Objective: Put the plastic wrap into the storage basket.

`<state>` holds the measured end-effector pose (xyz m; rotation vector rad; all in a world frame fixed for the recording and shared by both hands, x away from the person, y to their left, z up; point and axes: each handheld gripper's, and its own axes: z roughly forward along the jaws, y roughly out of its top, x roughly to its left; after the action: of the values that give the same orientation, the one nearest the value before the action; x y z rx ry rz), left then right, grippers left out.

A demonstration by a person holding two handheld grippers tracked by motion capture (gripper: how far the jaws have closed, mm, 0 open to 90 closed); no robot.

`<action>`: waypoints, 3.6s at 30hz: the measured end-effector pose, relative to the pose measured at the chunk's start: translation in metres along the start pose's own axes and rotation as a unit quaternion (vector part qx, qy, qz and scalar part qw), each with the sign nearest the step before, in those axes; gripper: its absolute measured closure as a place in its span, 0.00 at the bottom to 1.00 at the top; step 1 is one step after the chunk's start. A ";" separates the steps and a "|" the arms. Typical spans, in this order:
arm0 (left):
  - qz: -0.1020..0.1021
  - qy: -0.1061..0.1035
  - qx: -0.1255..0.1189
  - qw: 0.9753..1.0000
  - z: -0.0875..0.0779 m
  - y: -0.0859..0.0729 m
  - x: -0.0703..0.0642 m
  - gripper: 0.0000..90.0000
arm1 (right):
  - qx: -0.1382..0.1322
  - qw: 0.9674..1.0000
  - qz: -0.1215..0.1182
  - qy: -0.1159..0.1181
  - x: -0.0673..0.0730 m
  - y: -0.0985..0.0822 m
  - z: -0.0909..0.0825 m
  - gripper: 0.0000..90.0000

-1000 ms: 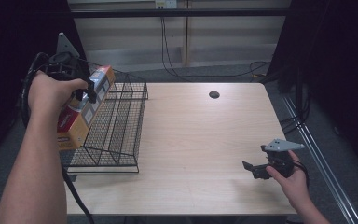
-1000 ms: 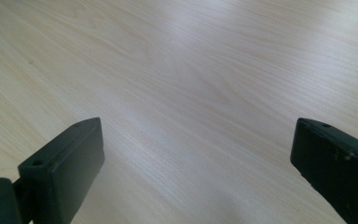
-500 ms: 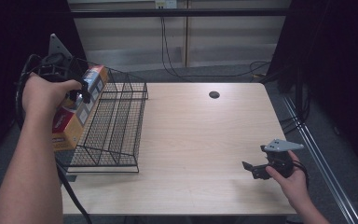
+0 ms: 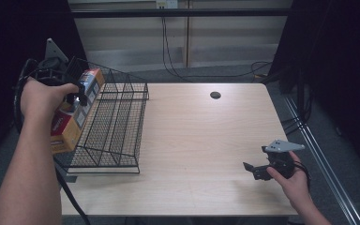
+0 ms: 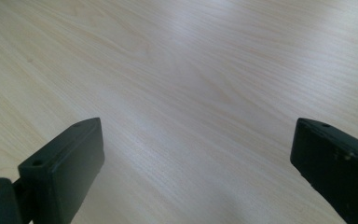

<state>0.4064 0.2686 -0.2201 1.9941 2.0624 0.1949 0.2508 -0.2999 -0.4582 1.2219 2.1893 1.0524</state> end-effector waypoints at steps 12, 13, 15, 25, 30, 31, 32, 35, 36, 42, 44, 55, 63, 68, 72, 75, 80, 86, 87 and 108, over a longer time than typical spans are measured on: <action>0.001 0.012 0.001 1.000 0.011 0.000 0.006 0.50 | 0.000 1.000 -0.002 0.000 0.000 0.000 0.000 0.03; -0.003 0.010 0.004 1.000 0.012 0.000 0.006 0.50 | 0.000 1.000 -0.002 0.001 0.000 0.000 0.000 0.03; -0.005 0.010 0.003 1.000 0.014 0.000 0.007 0.50 | 0.000 1.000 -0.003 0.001 0.000 0.000 0.000 0.03; -0.008 0.010 0.007 1.000 0.024 0.001 0.009 0.50 | 0.003 1.000 -0.003 0.003 0.001 -0.001 0.002 0.03; -0.005 0.010 0.012 1.000 0.029 0.001 0.011 0.50 | 0.004 1.000 -0.002 0.000 0.001 -0.001 0.002 0.03; -0.007 0.010 0.012 1.000 0.030 0.001 0.011 0.50 | 0.003 1.000 -0.002 0.002 0.001 -0.001 0.002 0.03; -0.012 0.009 0.014 1.000 0.031 0.001 0.011 0.50 | 0.005 1.000 -0.001 0.004 0.001 -0.001 0.002 0.03; -0.005 0.014 0.016 1.000 0.034 0.001 0.013 0.50 | 0.005 1.000 -0.003 0.002 0.001 -0.001 0.003 0.03; -0.012 0.009 0.016 1.000 0.036 0.001 0.012 0.50 | 0.005 1.000 -0.004 0.000 0.001 -0.001 0.003 0.03; -0.019 0.016 0.016 1.000 0.043 0.001 0.015 0.50 | 0.006 1.000 -0.004 0.003 0.002 -0.001 0.003 0.03; -0.013 0.019 0.019 1.000 0.045 0.002 0.017 0.50 | 0.007 1.000 -0.005 0.005 0.002 -0.001 0.003 0.03; -0.026 0.020 0.018 0.999 0.060 0.004 0.020 0.50 | 0.006 1.000 -0.006 0.005 0.002 -0.001 0.004 0.03; -0.029 0.020 0.018 0.999 0.067 0.008 0.019 0.49 | 0.006 1.000 -0.007 0.004 0.002 -0.002 0.004 0.03; -0.022 0.029 0.016 0.999 0.070 0.011 0.018 0.49 | 0.009 1.000 -0.003 0.005 0.002 -0.002 0.004 0.03; -0.036 0.028 0.012 0.999 0.074 0.012 0.019 0.49 | 0.008 1.000 -0.006 0.005 0.002 -0.002 0.004 0.03; -0.036 0.029 0.016 0.999 0.077 0.013 0.019 0.48 | 0.006 1.000 -0.004 0.004 0.002 -0.002 0.004 0.03; -0.037 0.036 0.034 0.998 0.082 0.016 0.021 0.47 | 0.009 1.000 -0.003 0.006 0.002 -0.002 0.004 0.03; -0.042 0.015 -0.016 0.999 0.068 0.019 0.020 0.39 | 0.007 1.000 -0.006 0.007 0.002 -0.001 0.004 0.03; -0.047 0.013 -0.020 0.999 0.067 0.019 0.018 0.39 | 0.007 1.000 -0.004 0.007 0.002 -0.001 0.004 0.03; -0.013 -0.047 -0.046 0.998 0.055 0.008 -0.014 0.26 | 0.006 1.000 -0.010 0.007 0.004 -0.001 0.002 0.03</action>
<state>0.4295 0.2502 -0.2690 1.8845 1.9826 0.1838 0.2498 -0.2958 -0.4603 1.1991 2.2180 1.0442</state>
